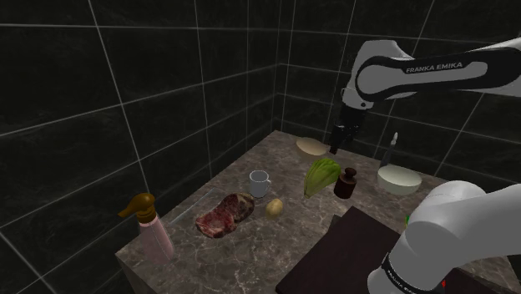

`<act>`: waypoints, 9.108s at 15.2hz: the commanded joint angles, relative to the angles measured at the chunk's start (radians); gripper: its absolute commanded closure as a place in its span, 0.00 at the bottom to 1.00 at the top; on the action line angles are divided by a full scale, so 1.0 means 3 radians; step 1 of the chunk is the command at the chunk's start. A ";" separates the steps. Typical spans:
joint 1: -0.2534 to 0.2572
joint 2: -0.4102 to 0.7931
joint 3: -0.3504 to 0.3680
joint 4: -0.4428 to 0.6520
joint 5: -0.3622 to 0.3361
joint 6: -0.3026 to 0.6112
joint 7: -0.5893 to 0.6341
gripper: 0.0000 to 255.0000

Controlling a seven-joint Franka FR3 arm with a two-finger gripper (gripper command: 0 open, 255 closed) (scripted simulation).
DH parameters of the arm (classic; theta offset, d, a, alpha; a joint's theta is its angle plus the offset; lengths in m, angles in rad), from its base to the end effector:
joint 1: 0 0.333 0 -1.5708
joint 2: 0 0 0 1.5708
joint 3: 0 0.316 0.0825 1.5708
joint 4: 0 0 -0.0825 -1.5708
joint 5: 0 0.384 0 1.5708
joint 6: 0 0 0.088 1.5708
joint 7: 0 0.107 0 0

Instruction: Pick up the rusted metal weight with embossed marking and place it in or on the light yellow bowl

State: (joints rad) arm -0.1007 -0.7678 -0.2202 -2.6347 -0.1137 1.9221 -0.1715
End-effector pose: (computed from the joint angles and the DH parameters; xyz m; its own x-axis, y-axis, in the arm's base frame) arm 0.3082 -0.1132 0.4761 0.9970 -0.0562 0.0531 -0.0544 -0.9979 -0.0353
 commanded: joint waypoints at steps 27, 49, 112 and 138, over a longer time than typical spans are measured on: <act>0.0089 0.2650 -0.1636 0.0234 0.0725 0.2296 -0.2418 0.00; 0.0092 0.2568 -0.1652 0.0243 0.0612 0.2229 -0.2333 1.00; -0.0768 0.3269 -0.2727 0.2269 0.1238 0.0441 -0.4441 1.00; -0.0919 0.3543 -0.2573 0.2060 0.1549 0.0785 -0.4663 0.00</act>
State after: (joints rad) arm -0.3813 0.3052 -0.9848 -2.0252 0.3635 2.1715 -1.5778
